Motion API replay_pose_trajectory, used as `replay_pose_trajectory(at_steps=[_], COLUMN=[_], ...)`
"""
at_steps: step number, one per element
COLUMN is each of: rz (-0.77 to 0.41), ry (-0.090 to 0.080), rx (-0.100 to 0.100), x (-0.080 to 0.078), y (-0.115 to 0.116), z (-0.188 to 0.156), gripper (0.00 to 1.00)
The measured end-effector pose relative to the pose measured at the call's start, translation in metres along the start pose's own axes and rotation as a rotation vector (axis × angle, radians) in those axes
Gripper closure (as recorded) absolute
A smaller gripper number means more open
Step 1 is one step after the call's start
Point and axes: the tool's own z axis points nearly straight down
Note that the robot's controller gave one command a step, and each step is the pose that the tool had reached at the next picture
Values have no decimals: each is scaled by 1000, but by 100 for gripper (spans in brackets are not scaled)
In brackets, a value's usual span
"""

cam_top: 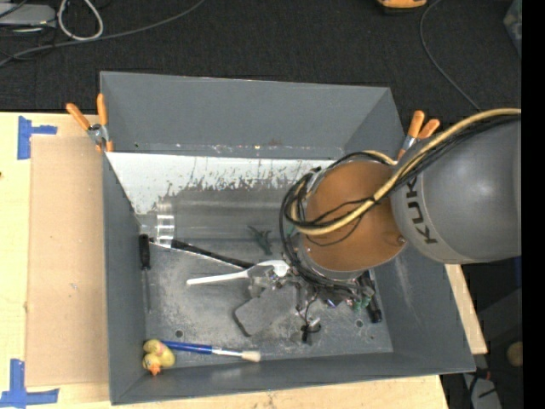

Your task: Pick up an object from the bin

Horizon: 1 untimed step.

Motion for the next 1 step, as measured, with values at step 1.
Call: replay_pose_trajectory(at_steps=[1], rz=[-244], ry=[-3], rx=[2], x=[-14], y=[-2], z=[25], gripper=[0])
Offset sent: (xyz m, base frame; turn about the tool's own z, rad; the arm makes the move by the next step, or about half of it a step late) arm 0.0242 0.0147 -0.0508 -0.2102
